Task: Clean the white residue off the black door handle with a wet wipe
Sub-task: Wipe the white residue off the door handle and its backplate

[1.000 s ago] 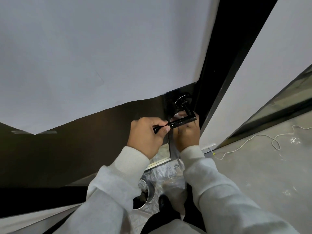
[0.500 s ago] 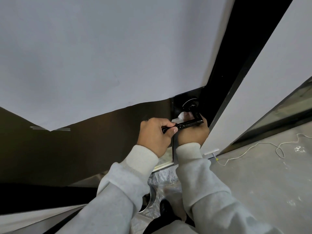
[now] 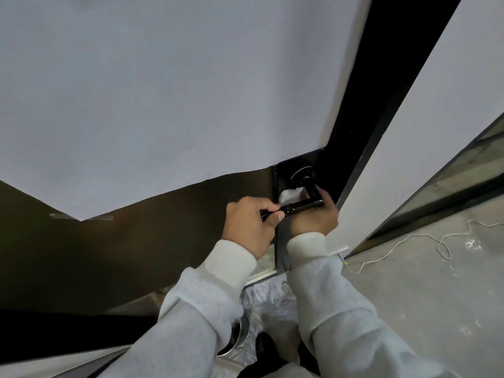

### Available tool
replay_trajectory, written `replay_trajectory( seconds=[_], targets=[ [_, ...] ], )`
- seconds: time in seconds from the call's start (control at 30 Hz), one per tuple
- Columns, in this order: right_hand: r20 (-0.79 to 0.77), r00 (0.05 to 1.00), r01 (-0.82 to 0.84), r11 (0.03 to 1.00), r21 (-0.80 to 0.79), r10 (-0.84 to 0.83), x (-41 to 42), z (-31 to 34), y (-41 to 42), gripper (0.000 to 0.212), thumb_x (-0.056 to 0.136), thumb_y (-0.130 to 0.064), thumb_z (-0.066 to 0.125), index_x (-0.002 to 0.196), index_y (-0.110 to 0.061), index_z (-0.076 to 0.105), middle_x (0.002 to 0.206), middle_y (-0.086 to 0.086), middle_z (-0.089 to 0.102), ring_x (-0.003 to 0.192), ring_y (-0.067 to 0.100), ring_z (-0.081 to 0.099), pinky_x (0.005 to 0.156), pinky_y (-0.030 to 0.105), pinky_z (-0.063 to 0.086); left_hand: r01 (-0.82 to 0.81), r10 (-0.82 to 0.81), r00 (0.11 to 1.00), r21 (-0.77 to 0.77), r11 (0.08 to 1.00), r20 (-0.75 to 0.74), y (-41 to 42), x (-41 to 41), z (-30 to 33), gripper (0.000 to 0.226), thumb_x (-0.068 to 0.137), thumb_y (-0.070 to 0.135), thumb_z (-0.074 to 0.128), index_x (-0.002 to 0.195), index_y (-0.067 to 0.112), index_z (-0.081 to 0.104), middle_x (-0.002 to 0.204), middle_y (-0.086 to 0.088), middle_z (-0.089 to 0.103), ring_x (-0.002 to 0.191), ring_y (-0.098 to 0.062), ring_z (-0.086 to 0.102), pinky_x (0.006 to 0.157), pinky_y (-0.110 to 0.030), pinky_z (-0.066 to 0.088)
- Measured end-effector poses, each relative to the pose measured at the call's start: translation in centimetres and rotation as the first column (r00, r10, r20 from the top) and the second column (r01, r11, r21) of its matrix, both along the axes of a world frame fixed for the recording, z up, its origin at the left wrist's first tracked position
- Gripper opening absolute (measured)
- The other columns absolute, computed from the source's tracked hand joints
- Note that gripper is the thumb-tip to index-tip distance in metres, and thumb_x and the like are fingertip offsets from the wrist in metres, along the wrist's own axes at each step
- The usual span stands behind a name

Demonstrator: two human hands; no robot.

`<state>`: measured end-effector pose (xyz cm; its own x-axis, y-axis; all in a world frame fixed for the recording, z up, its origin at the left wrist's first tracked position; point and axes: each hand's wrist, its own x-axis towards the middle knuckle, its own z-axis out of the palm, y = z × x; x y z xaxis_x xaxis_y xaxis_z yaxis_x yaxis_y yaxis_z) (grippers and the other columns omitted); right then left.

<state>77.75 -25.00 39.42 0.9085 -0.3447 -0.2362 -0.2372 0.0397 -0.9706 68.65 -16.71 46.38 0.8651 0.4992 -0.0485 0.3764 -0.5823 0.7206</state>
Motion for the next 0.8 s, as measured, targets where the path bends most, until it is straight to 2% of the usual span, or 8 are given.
replay_trajectory(
  seconds=[0.1,0.17,0.3,0.43,0.6,0.67,0.73,0.8],
  targets=[
    [-0.003,0.985,-0.17,0.983,-0.07,0.17,-2.2,-1.3,0.8,0.014,0.077,-0.026,0.082,0.088,-0.021,0.076,0.081,-0.007,0.076,0.077,0.006,0.072,0.073,0.017,0.057,0.018,-0.018,1.0,0.011,1.0,-0.007,0.1,0.1,0.2,0.009,0.088,0.033,0.075,0.095,0.03,0.079,0.097,0.007,0.075,0.112,-0.025,0.056,0.094,-0.028,0.044],
    [0.034,0.992,-0.123,0.992,-0.01,0.124,-2.3,-1.1,0.9,0.014,0.077,-0.023,0.081,0.089,-0.019,0.074,0.084,-0.008,0.076,0.08,0.007,0.073,0.078,0.026,0.059,0.022,-0.022,1.0,0.004,1.0,-0.006,0.0,-0.1,0.5,0.01,0.089,0.033,0.073,0.097,0.03,0.079,0.099,0.006,0.075,0.111,-0.021,0.051,0.09,-0.024,0.038],
    [0.015,0.997,0.08,0.996,-0.05,-0.08,0.4,-0.1,-0.2,0.024,0.083,0.003,0.069,0.106,-0.003,0.074,0.101,0.012,0.072,0.095,0.026,0.067,0.067,-0.006,0.036,0.016,-0.016,1.0,-0.019,1.0,-0.013,-0.2,-0.3,0.7,0.015,0.09,0.033,0.072,0.104,0.029,0.078,0.107,0.005,0.074,0.111,-0.015,0.042,0.084,-0.011,0.026],
    [0.002,0.999,-0.049,0.989,-0.141,0.05,0.6,0.1,-1.4,0.028,0.087,-0.001,0.067,0.114,-0.004,0.072,0.105,0.01,0.069,0.096,0.019,0.061,0.063,-0.01,0.029,0.002,-0.002,1.0,-0.031,1.0,-0.011,-0.4,-0.1,0.7,0.013,0.09,0.031,0.073,0.101,0.028,0.078,0.105,0.005,0.074,0.11,-0.016,0.042,0.085,-0.014,0.028],
    [0.073,0.949,-0.273,0.918,-0.289,0.305,-0.3,0.9,-2.2,0.013,0.084,-0.027,0.073,0.088,-0.015,0.078,0.078,0.001,0.075,0.078,0.012,0.068,0.064,0.011,0.038,-0.004,0.003,1.0,-0.038,0.999,-0.015,-0.1,0.0,0.7,0.009,0.088,0.031,0.075,0.096,0.029,0.079,0.101,0.003,0.073,0.114,-0.021,0.049,0.089,-0.021,0.035],
    [0.103,0.959,-0.253,0.962,-0.1,0.262,-0.6,1.3,-2.3,0.009,0.087,-0.006,0.069,0.088,-0.012,0.076,0.072,-0.004,0.069,0.066,-0.004,0.064,0.064,0.014,0.045,-0.009,0.008,1.0,-0.041,0.999,-0.02,-0.2,0.0,0.8,0.01,0.087,0.03,0.076,0.096,0.028,0.079,0.101,0.002,0.073,0.115,-0.022,0.049,0.09,-0.021,0.035],
    [0.101,0.985,-0.15,0.982,0.119,0.138,-0.6,1.3,-3.2,0.021,0.086,0.004,0.067,0.084,-0.016,0.073,0.07,-0.006,0.067,0.063,-0.002,0.063,0.067,0.022,0.052,-0.016,0.015,0.999,-0.05,0.999,-0.031,-0.2,0.0,0.9,0.011,0.087,0.03,0.076,0.098,0.028,0.079,0.103,0.001,0.073,0.115,-0.019,0.047,0.091,-0.02,0.034],
    [0.164,0.986,-0.049,0.997,0.064,0.038,-0.7,1.6,-4.6,0.018,0.086,-0.003,0.068,0.081,-0.02,0.072,0.073,-0.005,0.068,0.069,0.011,0.064,0.071,0.037,0.057,-0.016,0.014,0.999,-0.059,0.998,-0.036,-0.2,-0.1,1.0,0.012,0.088,0.03,0.075,0.099,0.028,0.079,0.106,0.001,0.072,0.11,-0.015,0.042,0.09,-0.018,0.032]
  ],
)
